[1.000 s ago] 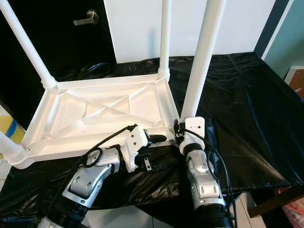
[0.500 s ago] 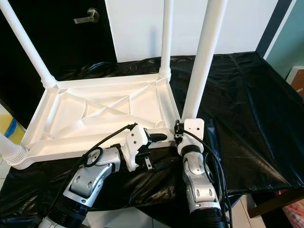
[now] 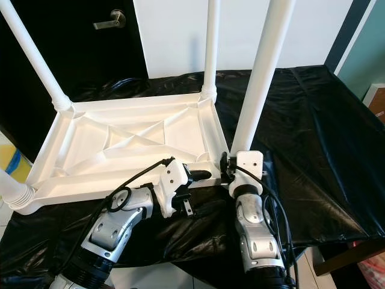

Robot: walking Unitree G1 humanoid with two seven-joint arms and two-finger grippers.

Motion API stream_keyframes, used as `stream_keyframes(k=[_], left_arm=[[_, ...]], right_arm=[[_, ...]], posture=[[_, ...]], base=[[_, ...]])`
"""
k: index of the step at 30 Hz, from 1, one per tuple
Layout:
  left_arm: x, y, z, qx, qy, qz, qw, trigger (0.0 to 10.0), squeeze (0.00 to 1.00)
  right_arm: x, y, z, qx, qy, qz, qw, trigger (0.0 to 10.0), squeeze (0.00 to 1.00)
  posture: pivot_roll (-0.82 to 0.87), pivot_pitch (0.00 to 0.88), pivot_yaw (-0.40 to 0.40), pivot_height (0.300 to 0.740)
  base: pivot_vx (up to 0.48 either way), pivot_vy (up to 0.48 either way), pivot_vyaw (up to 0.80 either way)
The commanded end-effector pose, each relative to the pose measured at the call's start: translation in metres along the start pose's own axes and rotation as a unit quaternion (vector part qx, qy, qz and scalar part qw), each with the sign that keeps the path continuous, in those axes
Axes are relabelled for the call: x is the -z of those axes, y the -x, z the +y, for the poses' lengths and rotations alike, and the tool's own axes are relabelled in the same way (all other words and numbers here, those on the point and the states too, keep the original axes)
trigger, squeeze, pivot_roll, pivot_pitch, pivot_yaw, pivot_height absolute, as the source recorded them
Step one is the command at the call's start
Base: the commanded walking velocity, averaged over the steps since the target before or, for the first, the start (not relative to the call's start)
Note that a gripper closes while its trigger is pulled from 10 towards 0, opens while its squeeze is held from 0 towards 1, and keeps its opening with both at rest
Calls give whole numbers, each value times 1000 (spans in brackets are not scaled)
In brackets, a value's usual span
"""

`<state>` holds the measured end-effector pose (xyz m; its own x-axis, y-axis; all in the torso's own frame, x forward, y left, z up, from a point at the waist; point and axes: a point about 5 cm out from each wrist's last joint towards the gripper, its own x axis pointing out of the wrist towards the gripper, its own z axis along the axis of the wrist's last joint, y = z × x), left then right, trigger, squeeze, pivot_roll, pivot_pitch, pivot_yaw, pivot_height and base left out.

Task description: Building children table

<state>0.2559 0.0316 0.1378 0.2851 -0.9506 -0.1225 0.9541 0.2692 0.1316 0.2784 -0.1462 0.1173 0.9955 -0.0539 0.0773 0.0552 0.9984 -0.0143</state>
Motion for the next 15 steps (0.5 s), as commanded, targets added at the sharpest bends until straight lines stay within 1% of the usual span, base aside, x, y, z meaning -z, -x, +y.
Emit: stream_keyframes(k=[1, 2, 3, 5, 6, 7, 8, 10, 12, 13, 14, 15], left_arm=[[1, 1, 7, -57, -6, 6, 998, 10000, 0], [1, 1, 7, -58, -6, 6, 998, 10000, 0], [2, 2, 7, -58, -6, 7, 998, 10000, 0], [2, 2, 7, -58, -6, 7, 998, 10000, 0], [2, 2, 7, -58, -6, 7, 998, 10000, 0], [2, 3, 8, -58, -6, 7, 998, 10000, 0], [2, 3, 8, -58, -6, 7, 998, 10000, 0], [1, 3, 9, -59, -7, 7, 998, 10000, 0], [1, 3, 9, -59, -7, 7, 998, 10000, 0], [1, 4, 10, -59, -8, 8, 998, 10000, 0], [1, 4, 10, -59, -8, 8, 998, 10000, 0], [0, 5, 11, -61, -9, 8, 998, 10000, 0]], right_arm=[[-3, 3, -5, -18, -12, -13, 1000, 10000, 1000], [-5, 4, -8, -33, -15, -19, 999, 10000, 1000], [-6, 5, -17, -85, -20, -19, 996, 10000, 1000], [-6, 5, -18, -97, -21, -18, 995, 10000, 1000], [-6, 5, -23, -117, -18, -16, 993, 10000, 922], [-6, 4, -26, -129, -15, -16, 991, 10000, 0], [-6, 4, -26, -129, -15, -16, 991, 10000, 0], [-7, 3, -33, -188, 2, -13, 982, 10000, 0], [-7, 3, -33, -188, 2, -13, 982, 10000, 0], [-7, 3, -36, -228, 10, -5, 974, 10000, 0], [-7, 3, -36, -228, 10, -5, 974, 10000, 0], [-6, -1, -44, -284, 31, 7, 958, 10000, 0]], posture=[[-134, 0, -7, 740], [-134, 0, -7, 740], [-134, 0, -7, 740], [-134, 0, -7, 740], [-135, 0, -1, 740], [-135, 0, -1, 740], [-135, 0, -1, 740], [-135, 0, 5, 740], [-135, 0, 5, 740], [-135, 0, 9, 740], [-135, 0, 9, 740], [-130, 0, 8, 740]], base=[[0, 0, 0], [0, 0, 0], [0, 0, 0], [0, 0, 0], [0, 0, 0], [0, 0, 0], [0, 0, 0], [0, 0, 0], [0, 0, 0], [0, 0, 0], [0, 0, 0], [0, 0, 0]])
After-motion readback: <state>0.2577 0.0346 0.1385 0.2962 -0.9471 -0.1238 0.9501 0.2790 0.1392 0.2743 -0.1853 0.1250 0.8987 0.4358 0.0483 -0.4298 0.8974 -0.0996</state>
